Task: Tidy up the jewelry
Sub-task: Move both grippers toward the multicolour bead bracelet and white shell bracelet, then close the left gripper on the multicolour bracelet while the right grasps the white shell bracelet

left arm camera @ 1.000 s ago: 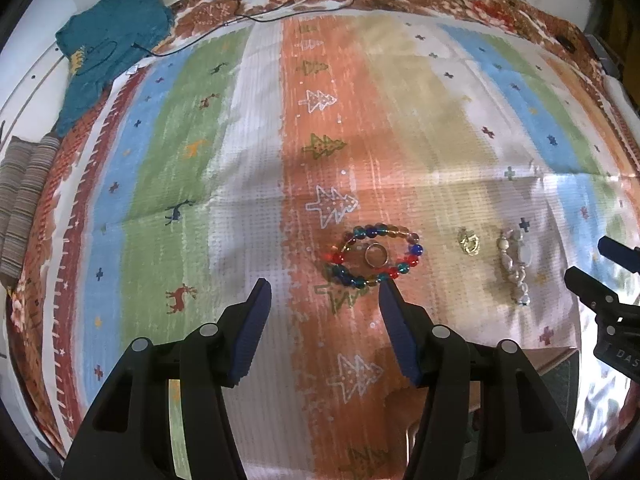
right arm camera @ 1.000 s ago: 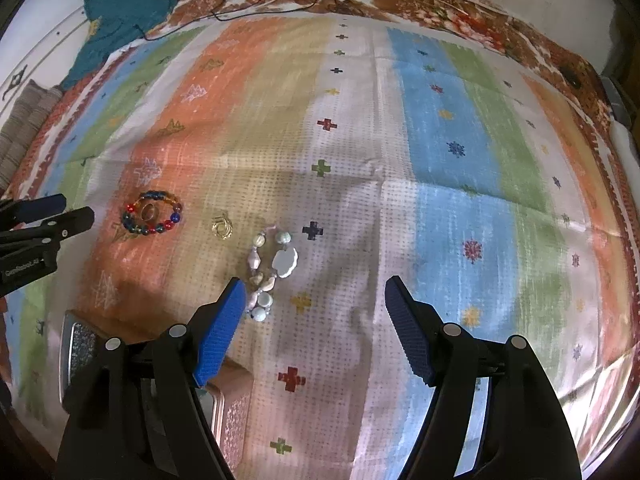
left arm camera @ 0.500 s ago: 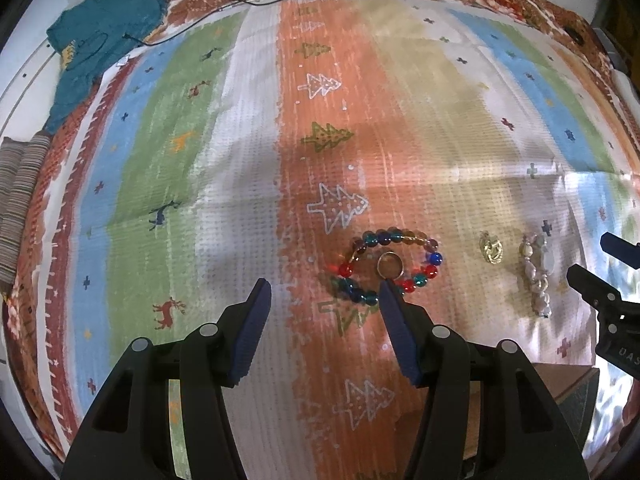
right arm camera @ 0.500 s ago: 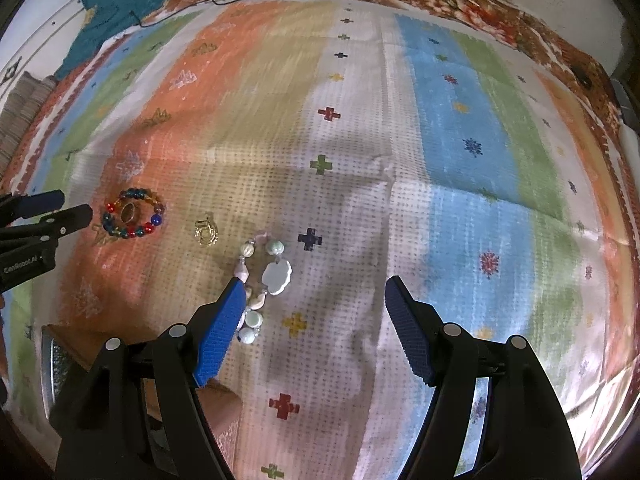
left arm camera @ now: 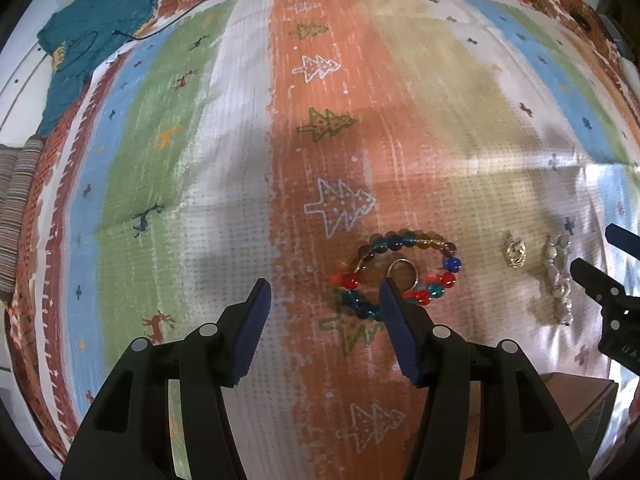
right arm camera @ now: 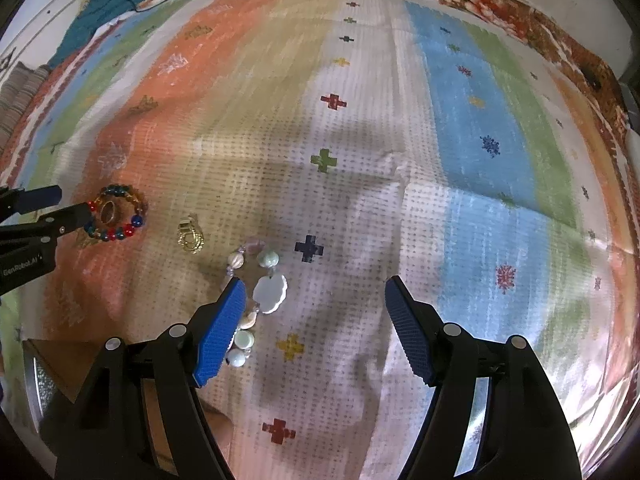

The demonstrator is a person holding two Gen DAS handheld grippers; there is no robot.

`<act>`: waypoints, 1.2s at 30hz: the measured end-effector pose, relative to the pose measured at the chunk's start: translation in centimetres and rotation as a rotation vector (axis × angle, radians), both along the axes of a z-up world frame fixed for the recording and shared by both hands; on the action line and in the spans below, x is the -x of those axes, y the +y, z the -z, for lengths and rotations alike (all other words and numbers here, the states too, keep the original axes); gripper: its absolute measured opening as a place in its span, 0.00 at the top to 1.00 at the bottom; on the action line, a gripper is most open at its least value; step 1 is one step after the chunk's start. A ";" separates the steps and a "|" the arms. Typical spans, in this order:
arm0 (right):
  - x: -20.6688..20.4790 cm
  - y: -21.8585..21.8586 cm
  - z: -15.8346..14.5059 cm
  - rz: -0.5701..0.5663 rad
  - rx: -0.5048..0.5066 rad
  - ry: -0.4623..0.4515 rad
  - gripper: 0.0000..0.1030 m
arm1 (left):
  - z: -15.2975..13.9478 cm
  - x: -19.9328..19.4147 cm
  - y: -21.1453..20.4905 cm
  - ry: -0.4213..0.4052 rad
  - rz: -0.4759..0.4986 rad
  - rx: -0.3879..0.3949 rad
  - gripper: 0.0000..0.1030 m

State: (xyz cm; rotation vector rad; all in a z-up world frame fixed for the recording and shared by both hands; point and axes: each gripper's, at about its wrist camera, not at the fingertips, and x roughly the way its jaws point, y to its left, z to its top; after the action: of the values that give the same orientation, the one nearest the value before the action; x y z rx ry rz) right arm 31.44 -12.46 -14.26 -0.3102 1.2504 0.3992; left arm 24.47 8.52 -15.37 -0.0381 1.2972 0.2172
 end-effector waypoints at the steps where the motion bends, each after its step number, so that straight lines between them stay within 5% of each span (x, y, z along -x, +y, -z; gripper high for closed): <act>1: -0.1 0.0 0.2 0.002 0.008 -0.001 0.30 | 0.2 -0.1 0.0 0.004 0.000 -0.003 0.45; 10: -0.5 0.7 1.2 -0.011 0.036 -0.002 0.30 | 1.3 -0.4 0.2 0.019 -0.002 -0.008 0.47; 12: -0.5 0.7 1.2 -0.014 0.036 -0.004 0.31 | 1.3 -0.4 0.2 0.017 0.002 -0.001 0.58; 15: -0.1 0.8 1.1 -0.031 0.029 0.002 0.45 | 1.3 -0.5 0.3 0.019 0.004 0.009 0.86; 20: 0.6 1.8 0.9 -0.089 0.032 0.003 0.91 | 1.1 -0.4 0.5 0.022 0.011 0.013 0.91; 36: 1.8 1.6 -2.0 -0.080 -0.010 -0.084 0.91 | -3.5 0.3 -0.7 -0.077 0.027 0.055 0.91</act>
State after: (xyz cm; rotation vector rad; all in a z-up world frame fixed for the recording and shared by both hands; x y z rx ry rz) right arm 29.60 -10.88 -12.22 -0.3659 1.1558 0.4569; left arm 24.13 7.83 -11.84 -0.0749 1.2260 0.1552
